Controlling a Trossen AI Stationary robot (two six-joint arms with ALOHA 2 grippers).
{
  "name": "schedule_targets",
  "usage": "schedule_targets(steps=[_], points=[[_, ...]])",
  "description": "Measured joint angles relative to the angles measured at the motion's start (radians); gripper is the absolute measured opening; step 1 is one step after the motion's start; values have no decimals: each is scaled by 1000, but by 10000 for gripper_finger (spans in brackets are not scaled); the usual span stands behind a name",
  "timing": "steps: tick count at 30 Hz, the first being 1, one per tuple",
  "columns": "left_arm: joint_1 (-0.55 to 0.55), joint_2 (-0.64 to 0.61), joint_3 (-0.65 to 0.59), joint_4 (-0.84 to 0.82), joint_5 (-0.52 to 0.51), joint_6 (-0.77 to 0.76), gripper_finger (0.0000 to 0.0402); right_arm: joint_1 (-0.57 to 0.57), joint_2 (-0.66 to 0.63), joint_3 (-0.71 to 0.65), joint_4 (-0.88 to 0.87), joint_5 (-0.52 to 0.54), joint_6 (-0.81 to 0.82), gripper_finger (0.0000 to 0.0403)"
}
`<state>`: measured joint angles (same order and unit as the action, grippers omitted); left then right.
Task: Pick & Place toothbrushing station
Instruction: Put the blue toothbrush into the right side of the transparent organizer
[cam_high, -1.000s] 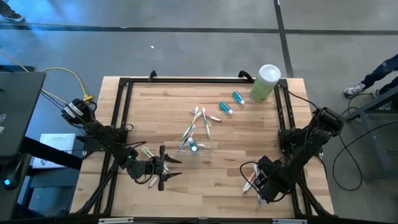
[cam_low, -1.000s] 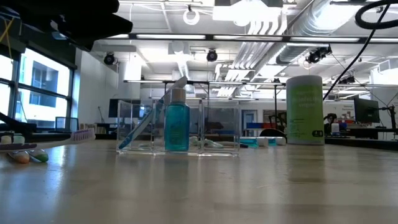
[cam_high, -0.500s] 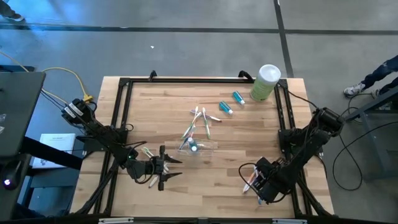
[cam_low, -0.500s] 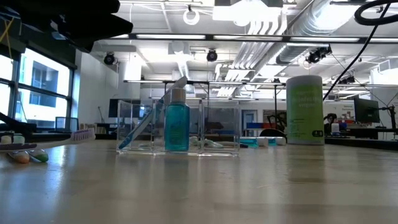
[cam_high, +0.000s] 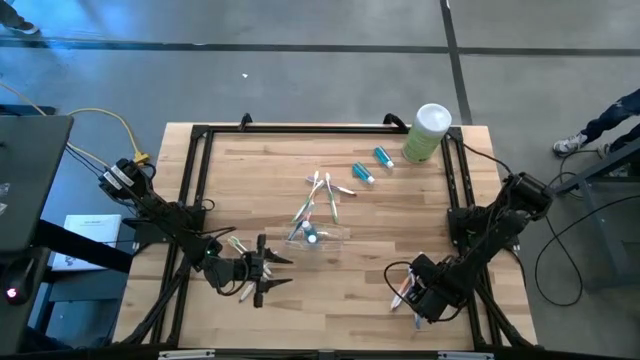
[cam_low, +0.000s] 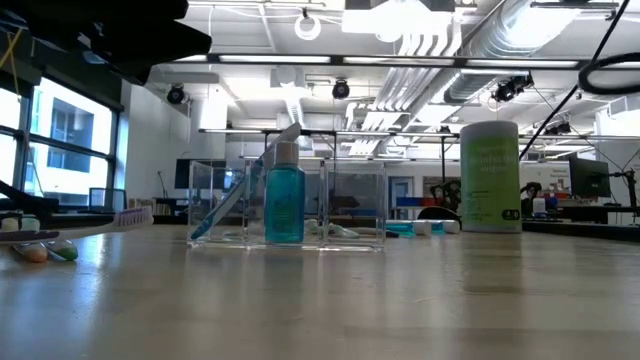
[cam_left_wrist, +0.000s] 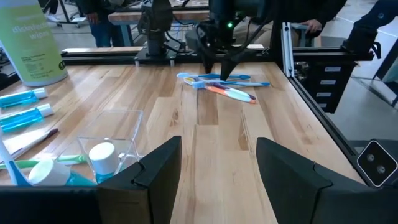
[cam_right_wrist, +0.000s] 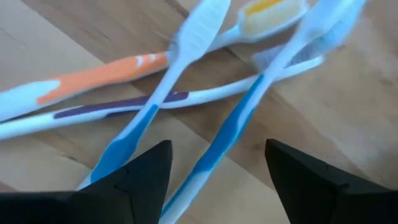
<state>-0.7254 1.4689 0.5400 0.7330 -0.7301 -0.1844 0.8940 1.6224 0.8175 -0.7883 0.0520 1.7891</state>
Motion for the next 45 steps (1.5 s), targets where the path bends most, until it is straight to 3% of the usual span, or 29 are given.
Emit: schedule_targets(steps=[11, 15, 24, 26, 39, 42, 45], points=[[0, 0, 0, -1, -1, 0, 200, -43, -4, -53, 49, -35, -23, 237], [0, 0, 0, -6, -1, 0, 200, -67, -4, -54, 45, -45, -59, 188], [0, 0, 0, -17, -4, 1, 200, -111, -28, -62, 30, -81, -168, 20], [0, 0, 0, -16, -4, 1, 200, -111, -52, -62, 29, -72, -184, 15], [0, 0, 0, -16, -1, 1, 200, -107, -183, 4, -78, 136, -282, 15], [-4, 0, 0, -16, 7, 1, 200, -100, -185, 61, -89, 238, -371, 11], [-4, 0, 0, -16, 12, 5, 200, -86, -185, 107, -47, 411, -521, 10]])
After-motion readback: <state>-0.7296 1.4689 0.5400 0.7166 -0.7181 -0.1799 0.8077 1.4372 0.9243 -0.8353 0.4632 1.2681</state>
